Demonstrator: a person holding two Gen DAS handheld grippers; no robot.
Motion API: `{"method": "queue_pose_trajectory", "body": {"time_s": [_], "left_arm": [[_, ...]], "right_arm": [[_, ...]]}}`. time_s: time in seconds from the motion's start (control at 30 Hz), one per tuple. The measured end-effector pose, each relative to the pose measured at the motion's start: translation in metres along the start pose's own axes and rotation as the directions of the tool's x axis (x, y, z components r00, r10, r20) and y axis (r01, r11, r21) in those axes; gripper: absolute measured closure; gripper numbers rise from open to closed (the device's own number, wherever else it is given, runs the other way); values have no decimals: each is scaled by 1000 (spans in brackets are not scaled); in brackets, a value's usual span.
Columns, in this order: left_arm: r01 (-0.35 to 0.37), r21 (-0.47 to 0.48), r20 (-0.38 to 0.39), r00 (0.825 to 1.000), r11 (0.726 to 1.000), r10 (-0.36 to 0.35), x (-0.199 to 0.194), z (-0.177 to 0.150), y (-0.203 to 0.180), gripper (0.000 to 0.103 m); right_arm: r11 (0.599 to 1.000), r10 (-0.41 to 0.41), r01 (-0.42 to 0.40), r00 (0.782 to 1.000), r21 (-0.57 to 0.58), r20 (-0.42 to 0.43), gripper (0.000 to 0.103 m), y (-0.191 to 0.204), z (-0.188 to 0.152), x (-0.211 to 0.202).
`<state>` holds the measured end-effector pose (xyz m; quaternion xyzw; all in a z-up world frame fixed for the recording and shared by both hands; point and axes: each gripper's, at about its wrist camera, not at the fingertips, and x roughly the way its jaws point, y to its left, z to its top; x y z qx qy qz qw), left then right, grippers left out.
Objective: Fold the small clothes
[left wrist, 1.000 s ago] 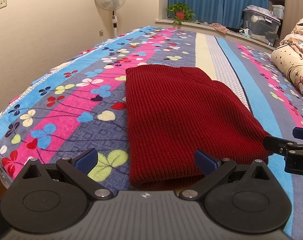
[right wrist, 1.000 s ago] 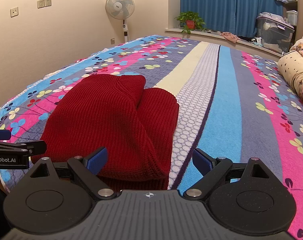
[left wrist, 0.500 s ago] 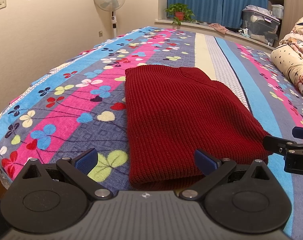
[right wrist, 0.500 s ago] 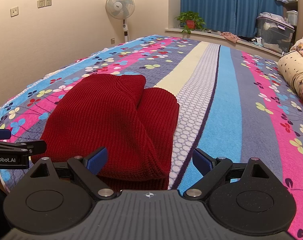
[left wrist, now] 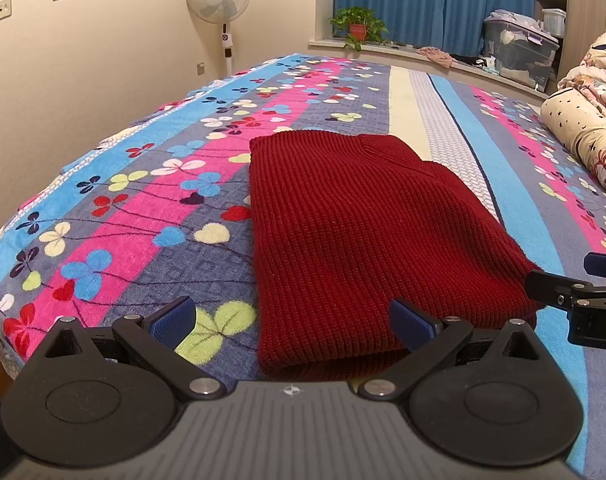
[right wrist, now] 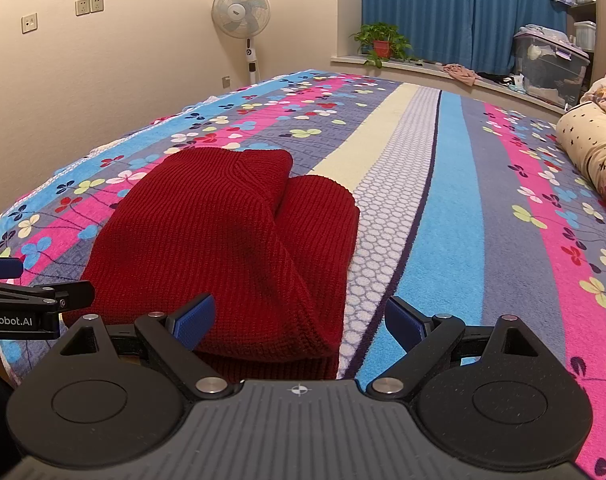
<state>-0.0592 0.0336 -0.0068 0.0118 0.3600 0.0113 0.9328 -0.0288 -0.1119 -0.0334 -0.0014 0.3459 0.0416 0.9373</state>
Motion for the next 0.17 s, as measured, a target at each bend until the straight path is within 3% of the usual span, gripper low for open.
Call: {"method": "queue_pose_trajectory", "body": {"time_s": [0.17], "left_arm": [[-2, -3, 0, 1000, 1000, 2, 0, 0, 0, 0]], "right_arm": [[1000, -1, 1, 1000, -1, 0, 11, 0, 0, 0]]}}
